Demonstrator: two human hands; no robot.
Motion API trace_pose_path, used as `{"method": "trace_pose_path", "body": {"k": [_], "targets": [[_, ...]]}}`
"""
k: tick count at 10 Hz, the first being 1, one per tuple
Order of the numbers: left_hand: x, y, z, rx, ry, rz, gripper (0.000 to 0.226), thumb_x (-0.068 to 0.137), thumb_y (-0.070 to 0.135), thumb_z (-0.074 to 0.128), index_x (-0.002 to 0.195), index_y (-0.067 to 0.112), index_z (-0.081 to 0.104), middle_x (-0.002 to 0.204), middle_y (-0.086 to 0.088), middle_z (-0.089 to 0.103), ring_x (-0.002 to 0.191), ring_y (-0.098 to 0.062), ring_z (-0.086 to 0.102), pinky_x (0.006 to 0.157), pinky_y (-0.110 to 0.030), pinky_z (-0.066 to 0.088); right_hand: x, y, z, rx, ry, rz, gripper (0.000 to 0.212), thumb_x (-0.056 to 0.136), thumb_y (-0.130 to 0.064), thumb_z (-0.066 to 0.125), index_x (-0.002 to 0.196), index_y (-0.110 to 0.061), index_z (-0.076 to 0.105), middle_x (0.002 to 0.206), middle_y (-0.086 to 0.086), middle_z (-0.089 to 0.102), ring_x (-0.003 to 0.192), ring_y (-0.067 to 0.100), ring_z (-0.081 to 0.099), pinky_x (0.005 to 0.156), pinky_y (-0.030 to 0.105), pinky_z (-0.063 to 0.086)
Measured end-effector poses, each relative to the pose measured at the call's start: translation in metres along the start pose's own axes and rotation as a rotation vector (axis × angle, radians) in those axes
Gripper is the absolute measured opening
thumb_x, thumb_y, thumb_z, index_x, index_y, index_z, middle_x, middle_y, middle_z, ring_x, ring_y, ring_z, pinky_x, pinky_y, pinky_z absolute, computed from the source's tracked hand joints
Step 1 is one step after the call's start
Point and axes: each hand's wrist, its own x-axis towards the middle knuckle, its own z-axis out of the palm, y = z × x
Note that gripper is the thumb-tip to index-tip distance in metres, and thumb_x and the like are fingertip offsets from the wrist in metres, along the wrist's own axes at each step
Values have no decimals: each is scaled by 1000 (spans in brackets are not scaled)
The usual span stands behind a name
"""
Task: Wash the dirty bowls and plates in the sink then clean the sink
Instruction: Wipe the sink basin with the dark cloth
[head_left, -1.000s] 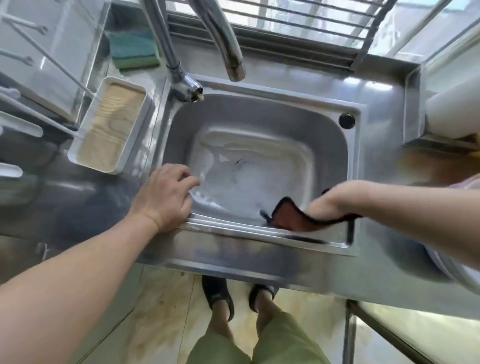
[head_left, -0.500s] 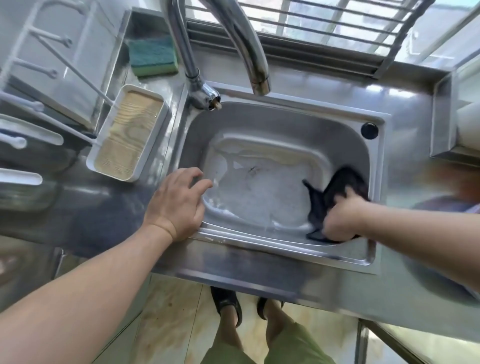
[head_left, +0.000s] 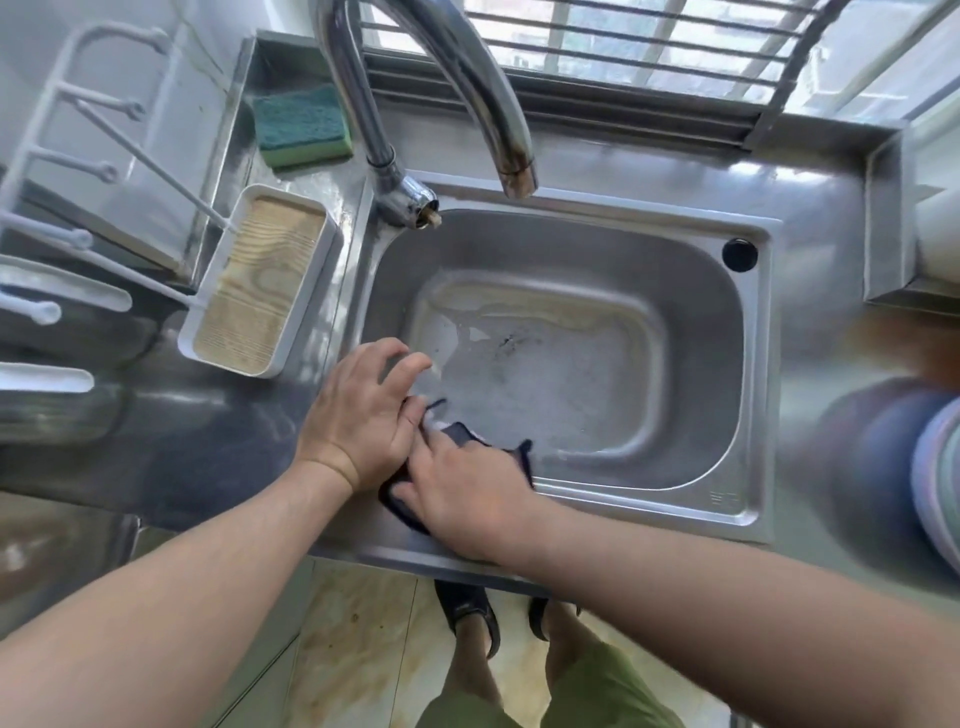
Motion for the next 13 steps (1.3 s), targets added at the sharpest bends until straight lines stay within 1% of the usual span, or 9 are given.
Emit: {"method": "trace_pose_path", "body": {"k": [3, 5, 6, 7, 8, 9, 11, 12, 13], "targets": [[1, 0, -1, 20, -32, -4, 48, 94, 46, 50, 128, 15, 60, 125, -14, 55, 111, -39, 55, 96, -53, 48, -34, 79, -5, 292, -119, 150, 37, 112, -45, 29, 114, -20, 57, 120, 12, 68, 108, 38, 63, 81, 43, 43], [2, 4, -6, 42, -77, -29, 48, 94, 48, 47, 127, 17, 61, 125, -12, 55, 113, -35, 54, 97, -54, 49, -92, 182, -33, 1694, -318, 732, 55, 110, -47, 43, 127, 0, 66, 124, 14, 70, 121, 33, 64, 112, 42, 47], [2, 3, -6, 48, -81, -27, 47, 94, 48, 47, 127, 16, 61, 124, -11, 56, 112, -35, 55, 97, -53, 49, -105, 197, -38, 2317, -269, 609, 66, 107, -43, 40, 144, 11, 49, 143, 22, 51, 128, 38, 53, 123, 51, 31], [4, 3, -6, 63, -74, -12, 48, 94, 47, 47, 126, 15, 62, 123, -10, 56, 111, -34, 55, 96, -52, 49, -80, 180, -49, 2550, -285, 351, 30, 102, -46, 41, 114, -29, 63, 102, 5, 73, 98, 42, 62, 69, 50, 55], [4, 2, -5, 75, -63, 2, 48, 95, 47, 48, 125, 13, 63, 122, -10, 56, 109, -34, 55, 95, -51, 49, -50, 140, -55, 2437, -274, 297, 26, 96, -43, 34, 98, -29, 56, 82, -4, 60, 87, 32, 53, 56, 30, 41], [5, 1, -3, 82, -63, -2, 48, 94, 46, 49, 125, 13, 64, 122, -10, 57, 110, -35, 56, 96, -50, 47, -33, 117, -54, 2461, -129, 141, 21, 92, -22, 62, 106, -9, 71, 99, 14, 73, 101, 31, 68, 86, 41, 60], [4, 3, -5, 88, -62, -3, 48, 95, 47, 48, 125, 14, 63, 122, -9, 56, 110, -33, 55, 95, -50, 48, -53, 184, -72, 2571, 98, 385, 61, 106, -47, 35, 136, -3, 64, 143, 15, 61, 129, 32, 61, 109, 53, 48], [4, 3, -5, 77, -64, -5, 47, 94, 48, 48, 125, 15, 62, 121, -8, 56, 109, -33, 55, 95, -50, 48, -66, 241, -62, 2705, 93, 284, 38, 107, -35, 46, 135, -9, 53, 127, 18, 67, 121, 32, 65, 107, 44, 49], [4, 3, -6, 80, -73, -7, 47, 94, 48, 47, 125, 16, 62, 120, -7, 56, 109, -31, 54, 95, -49, 48, -75, 253, -64, 1286, 96, 688, 12, 97, -9, 57, 107, -13, 53, 88, 10, 63, 79, 28, 64, 82, 35, 52]]}}
